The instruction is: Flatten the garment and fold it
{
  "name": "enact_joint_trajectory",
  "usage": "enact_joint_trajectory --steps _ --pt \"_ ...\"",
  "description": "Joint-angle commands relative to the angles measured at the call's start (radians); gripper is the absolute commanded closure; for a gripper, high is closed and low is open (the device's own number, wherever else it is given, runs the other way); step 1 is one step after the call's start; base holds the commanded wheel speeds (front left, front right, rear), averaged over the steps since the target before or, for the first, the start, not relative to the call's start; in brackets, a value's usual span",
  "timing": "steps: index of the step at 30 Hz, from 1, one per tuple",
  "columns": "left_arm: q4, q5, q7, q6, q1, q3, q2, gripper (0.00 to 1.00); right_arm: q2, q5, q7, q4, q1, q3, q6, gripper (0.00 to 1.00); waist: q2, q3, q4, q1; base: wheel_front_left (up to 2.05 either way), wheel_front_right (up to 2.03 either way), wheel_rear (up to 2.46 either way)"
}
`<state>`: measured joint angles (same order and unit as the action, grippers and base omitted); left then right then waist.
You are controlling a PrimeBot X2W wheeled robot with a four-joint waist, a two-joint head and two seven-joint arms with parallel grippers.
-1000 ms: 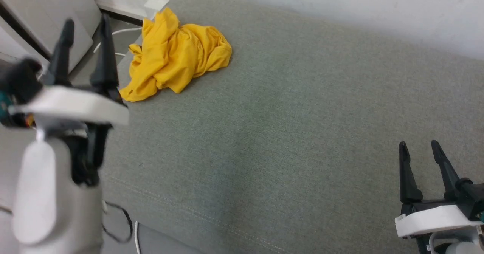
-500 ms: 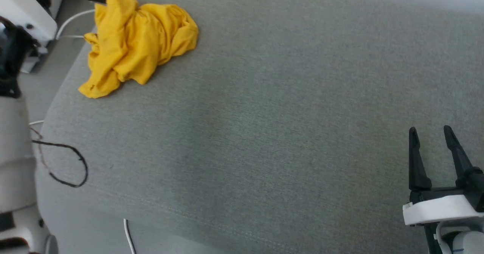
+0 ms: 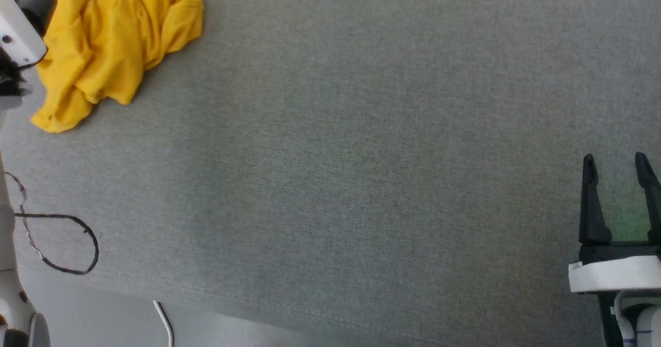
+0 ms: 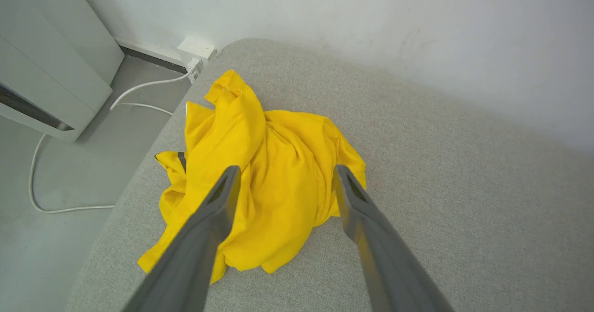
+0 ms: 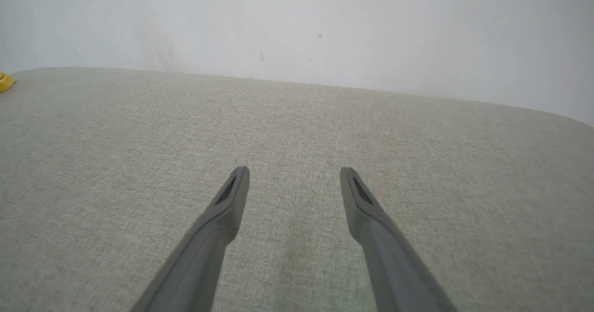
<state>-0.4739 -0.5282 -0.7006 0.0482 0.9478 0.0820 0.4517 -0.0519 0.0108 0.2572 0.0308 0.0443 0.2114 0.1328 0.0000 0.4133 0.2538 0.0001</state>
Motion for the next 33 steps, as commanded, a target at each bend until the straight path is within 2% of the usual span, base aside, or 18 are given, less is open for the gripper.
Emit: enact_joint_trajectory --steps 1,11,24,25,26,33 --pt "-0.01 -0.008 -0.004 -0.001 0.0 0.005 0.005 0.0 0.002 0.007 0.005 0.01 0.019 0.001 -0.002 0.0 0.0 0.049 -0.029 -0.0001 0.0 0.0 0.0" --pt "-0.091 0.012 -0.012 0.0 -0.029 -0.032 0.008 0.0 0.002 0.042 0.005 0.045 0.023 0.03 -0.002 0.0 0.0 0.117 -0.047 -0.0001 0.0 0.0 0.0" --pt "-0.212 0.053 0.091 -0.002 -0.047 -0.065 0.018 0.0 0.002 0.064 0.001 0.086 -0.002 0.06 -0.002 0.0 0.0 0.145 -0.082 -0.0001 0.0 0.0 0.0" --pt "-0.22 0.057 0.1 0.003 -0.047 -0.071 0.017 0.26 0.002 0.065 -0.001 0.09 -0.004 0.062 -0.002 0.0 0.0 0.148 -0.082 -0.0001 0.0 0.0 0.0" --pt "-0.228 0.056 0.111 0.008 -0.044 -0.074 0.014 1.0 0.002 0.066 -0.003 0.094 -0.005 0.062 -0.002 0.0 0.0 0.151 -0.081 -0.0001 0.0 0.0 0.0" --pt "-0.273 0.05 0.194 0.035 -0.026 -0.085 0.006 1.0 0.002 0.072 -0.013 0.112 -0.004 0.064 -0.002 0.0 0.0 0.156 -0.077 -0.0001 0.0 0.0 0.0"
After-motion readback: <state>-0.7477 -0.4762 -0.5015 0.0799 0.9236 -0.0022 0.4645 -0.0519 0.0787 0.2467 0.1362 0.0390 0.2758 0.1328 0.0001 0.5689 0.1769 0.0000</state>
